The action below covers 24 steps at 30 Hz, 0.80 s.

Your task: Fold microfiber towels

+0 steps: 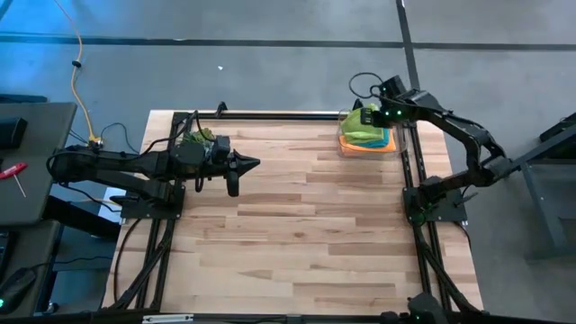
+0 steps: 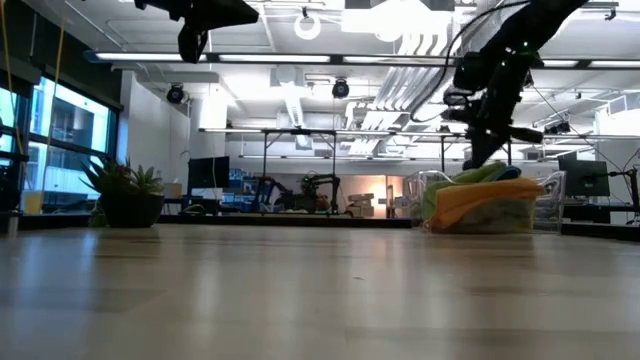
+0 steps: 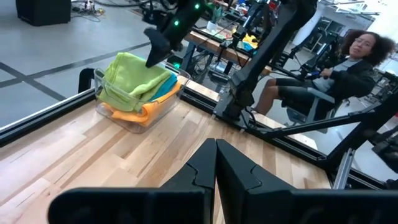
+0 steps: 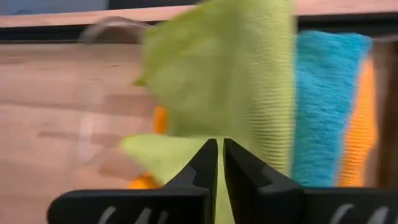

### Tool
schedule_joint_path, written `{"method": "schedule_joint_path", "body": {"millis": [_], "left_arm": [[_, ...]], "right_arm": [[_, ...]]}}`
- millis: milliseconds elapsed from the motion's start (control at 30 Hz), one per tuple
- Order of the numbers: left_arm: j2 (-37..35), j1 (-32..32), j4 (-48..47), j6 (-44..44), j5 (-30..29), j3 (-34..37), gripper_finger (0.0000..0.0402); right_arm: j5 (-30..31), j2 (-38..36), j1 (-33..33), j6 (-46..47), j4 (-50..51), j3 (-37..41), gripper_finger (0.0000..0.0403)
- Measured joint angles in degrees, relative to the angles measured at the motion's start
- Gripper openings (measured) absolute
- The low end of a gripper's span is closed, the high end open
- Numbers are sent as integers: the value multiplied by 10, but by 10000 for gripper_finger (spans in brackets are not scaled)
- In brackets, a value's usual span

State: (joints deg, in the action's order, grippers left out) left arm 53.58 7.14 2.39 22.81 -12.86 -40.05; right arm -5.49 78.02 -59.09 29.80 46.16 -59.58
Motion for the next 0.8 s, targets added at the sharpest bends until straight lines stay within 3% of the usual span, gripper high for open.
{"method": "schedule_joint_path", "body": {"millis": [100, 333, 800], "left_arm": [[0, 0, 0, 0, 0, 0, 0], [0, 0, 0, 6, 0, 0, 0], [0, 0, -3, 6, 4, 0, 0]], "right_arm": [[36, 5, -9, 4, 1, 17, 3], [60, 70, -19, -10, 78, 18, 2], [85, 169, -9, 4, 122, -12, 0]]}}
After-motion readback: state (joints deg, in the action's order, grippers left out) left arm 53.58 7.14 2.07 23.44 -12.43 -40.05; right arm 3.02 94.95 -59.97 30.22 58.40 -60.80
